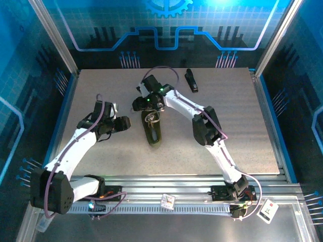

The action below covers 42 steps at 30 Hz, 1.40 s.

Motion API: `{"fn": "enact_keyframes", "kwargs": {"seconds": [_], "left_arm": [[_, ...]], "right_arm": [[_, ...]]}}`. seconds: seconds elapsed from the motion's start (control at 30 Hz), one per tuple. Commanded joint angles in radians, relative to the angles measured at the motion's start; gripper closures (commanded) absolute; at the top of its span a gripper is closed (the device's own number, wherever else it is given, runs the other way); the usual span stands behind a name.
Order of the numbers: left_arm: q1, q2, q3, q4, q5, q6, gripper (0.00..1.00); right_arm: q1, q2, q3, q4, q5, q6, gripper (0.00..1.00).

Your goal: Tie the shoes

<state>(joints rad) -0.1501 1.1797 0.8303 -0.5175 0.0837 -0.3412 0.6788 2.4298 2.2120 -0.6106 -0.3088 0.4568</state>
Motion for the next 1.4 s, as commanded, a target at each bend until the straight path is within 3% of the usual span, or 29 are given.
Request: {"fn": "enact_keyframes", "kwargs": {"seconds": [0.0,0.27,0.47,0.67,1.07,1.37], "left_arm": [[0.019,0.051,0.067,0.039,0.021,0.106,0.39],[0.032,0.259,0.249,0.084,0.107,0.243,0.43],[0.030,0.590,0.606,-0.094,0.032,0.334,0.47],[0.022,0.908,0.975,-0.296,-0.005,0.323,0.52],[-0.021,1.294,1.439,-0.478,-0.083,0.372,0.52],[-0.031,1.415,1.541,-0.531,-0.065,0.355,0.52]], "right_arm": [[-0.045,-0.218,-0.109,0.148,-0.067,0.041,0.48],[-0.126,-0.437,-0.414,0.206,-0.007,0.017,0.48],[-0.141,-0.528,-0.618,0.200,0.028,-0.027,0.51],[-0.148,-0.611,-0.810,0.228,0.080,-0.041,0.54],[-0.138,-0.612,-0.910,0.262,0.106,-0.026,0.57],[-0.075,-0.603,-0.914,0.235,0.128,-0.026,0.56]]}}
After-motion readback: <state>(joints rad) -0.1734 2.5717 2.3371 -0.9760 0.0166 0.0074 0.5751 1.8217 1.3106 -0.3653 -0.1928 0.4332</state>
